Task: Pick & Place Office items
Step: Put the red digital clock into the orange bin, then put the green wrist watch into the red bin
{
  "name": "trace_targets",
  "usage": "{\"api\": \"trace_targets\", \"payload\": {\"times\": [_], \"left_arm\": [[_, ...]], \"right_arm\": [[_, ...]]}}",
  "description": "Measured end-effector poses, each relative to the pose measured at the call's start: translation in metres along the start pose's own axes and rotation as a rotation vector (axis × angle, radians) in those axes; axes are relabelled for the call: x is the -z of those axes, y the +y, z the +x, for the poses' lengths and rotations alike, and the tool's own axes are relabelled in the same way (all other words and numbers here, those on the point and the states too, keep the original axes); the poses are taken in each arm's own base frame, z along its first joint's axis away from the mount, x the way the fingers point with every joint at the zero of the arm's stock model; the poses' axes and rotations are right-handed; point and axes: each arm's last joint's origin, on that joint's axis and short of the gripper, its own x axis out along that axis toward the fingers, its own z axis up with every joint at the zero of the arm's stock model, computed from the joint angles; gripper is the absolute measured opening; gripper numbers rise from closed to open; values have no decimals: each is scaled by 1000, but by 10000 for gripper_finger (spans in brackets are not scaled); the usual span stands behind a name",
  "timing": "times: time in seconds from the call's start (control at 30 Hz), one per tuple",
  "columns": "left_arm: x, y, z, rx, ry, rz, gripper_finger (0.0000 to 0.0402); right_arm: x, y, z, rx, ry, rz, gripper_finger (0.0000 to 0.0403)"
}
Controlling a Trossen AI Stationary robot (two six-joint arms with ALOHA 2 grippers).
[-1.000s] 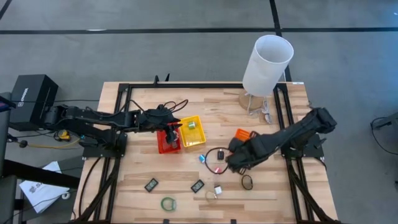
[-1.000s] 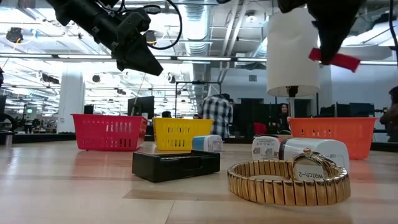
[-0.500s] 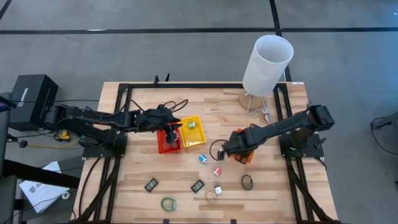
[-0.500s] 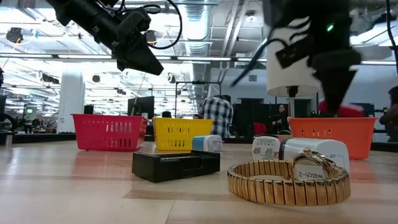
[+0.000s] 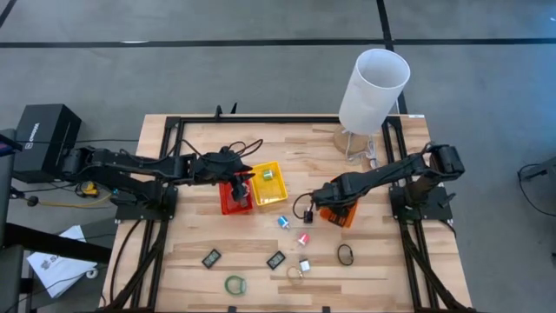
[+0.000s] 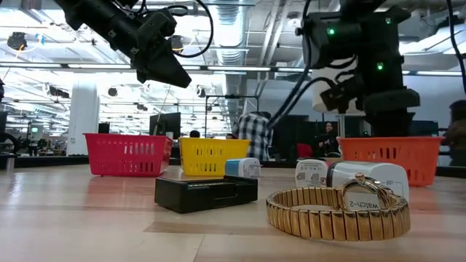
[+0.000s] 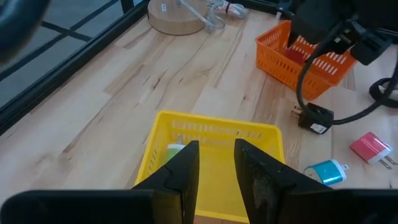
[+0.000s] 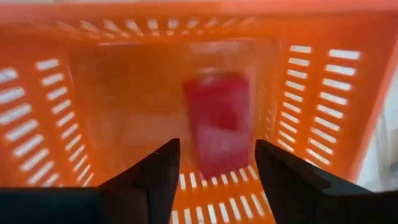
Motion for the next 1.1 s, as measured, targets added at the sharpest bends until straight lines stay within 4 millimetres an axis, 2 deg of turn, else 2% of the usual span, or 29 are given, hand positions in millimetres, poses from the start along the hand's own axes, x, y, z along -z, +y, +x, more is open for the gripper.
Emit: {"api": "trace_targets", "payload": {"times": [0.13, 0.3, 0.5, 0.63, 0.83, 0.93, 1.03, 1.1], "left_arm": [[1, -5, -1, 19, 2, -11, 95], [4, -15, -5, 59, 4, 12, 95], [8, -31, -10, 123, 8, 49, 95], [12, -44, -16, 176, 9, 78, 95], [17, -62, -26, 256, 22, -11, 95], [21, -73, -32, 304, 31, -26, 95], [24, -85, -40, 355, 9, -15, 95], [23, -93, -46, 398, -27, -17, 95]], "right_arm": [[-2, -1, -3, -5, -6, 0, 215], [-11, 3, -21, -30, -45, -4, 218], [-13, 12, -55, -155, -44, -284, 211], [-8, 19, -81, -206, -135, -345, 207], [20, 25, -119, -253, -355, -420, 204], [37, 29, -134, -270, -522, -522, 203], [50, 37, -134, -347, -757, -655, 203], [59, 42, -124, -430, -880, -731, 203]]}}
